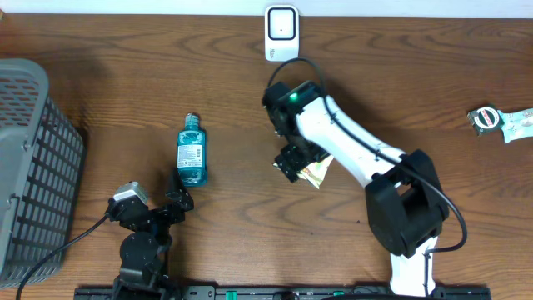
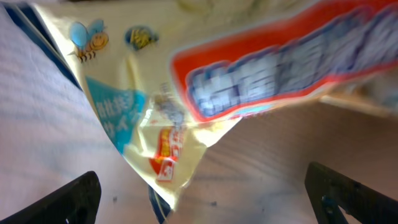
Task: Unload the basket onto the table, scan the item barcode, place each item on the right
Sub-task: 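Lower the snack bag and reorient it in the right gripper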
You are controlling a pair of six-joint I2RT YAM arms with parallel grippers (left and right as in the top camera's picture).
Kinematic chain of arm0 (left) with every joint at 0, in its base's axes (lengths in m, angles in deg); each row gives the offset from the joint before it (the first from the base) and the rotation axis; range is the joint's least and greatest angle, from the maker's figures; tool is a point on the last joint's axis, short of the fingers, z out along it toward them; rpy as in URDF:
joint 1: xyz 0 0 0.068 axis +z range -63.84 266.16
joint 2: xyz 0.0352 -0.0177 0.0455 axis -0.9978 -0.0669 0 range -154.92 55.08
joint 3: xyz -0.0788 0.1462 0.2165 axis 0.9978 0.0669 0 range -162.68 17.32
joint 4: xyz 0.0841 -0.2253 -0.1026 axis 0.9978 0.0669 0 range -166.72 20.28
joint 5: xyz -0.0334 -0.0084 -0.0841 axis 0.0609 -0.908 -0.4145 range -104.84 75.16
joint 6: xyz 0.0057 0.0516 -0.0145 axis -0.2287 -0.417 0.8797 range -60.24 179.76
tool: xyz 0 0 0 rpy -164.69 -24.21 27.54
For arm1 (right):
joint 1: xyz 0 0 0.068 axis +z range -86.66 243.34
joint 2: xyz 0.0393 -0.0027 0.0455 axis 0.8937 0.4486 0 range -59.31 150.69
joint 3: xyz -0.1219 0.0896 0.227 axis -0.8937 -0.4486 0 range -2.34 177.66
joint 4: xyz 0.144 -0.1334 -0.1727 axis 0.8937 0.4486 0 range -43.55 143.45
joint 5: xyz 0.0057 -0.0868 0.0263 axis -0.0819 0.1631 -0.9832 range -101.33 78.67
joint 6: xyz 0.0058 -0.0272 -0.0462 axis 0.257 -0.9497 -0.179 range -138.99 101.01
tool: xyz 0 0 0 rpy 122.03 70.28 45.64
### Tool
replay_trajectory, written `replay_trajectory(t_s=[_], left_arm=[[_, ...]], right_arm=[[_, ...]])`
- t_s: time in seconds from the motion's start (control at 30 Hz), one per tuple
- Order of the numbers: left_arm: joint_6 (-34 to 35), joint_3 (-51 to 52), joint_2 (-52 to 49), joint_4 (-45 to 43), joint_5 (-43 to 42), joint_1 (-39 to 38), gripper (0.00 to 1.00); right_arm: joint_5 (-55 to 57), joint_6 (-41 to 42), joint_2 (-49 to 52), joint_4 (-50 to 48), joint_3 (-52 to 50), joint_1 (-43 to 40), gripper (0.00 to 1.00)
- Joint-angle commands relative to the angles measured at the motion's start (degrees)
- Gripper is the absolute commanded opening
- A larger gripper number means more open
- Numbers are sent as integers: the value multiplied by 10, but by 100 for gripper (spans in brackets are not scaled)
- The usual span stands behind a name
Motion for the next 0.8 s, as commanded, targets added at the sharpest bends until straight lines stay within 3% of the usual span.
replay_trajectory(t_s=[0.0,0.2,0.53,0.63,0.73,0.77], left_arm=[[3,10,2,14,3,1,98],[3,10,2,14,3,1,98],[3,10,2,14,3,1,98],[3,10,2,14,3,1,98],[3,10,2,14,3,1,98],[3,10,2,14,3,1,98]], right_arm=[[56,37,-21,-17,8,28,99],[100,52,-20,-120,-49,68,99],[109,32,-2,-282,-204,58,99],[88,20,7,-282,-214,50,78],[-11,-28,14,-289,-214,41,56],[-22,-27,17,-290,-214,36,34]])
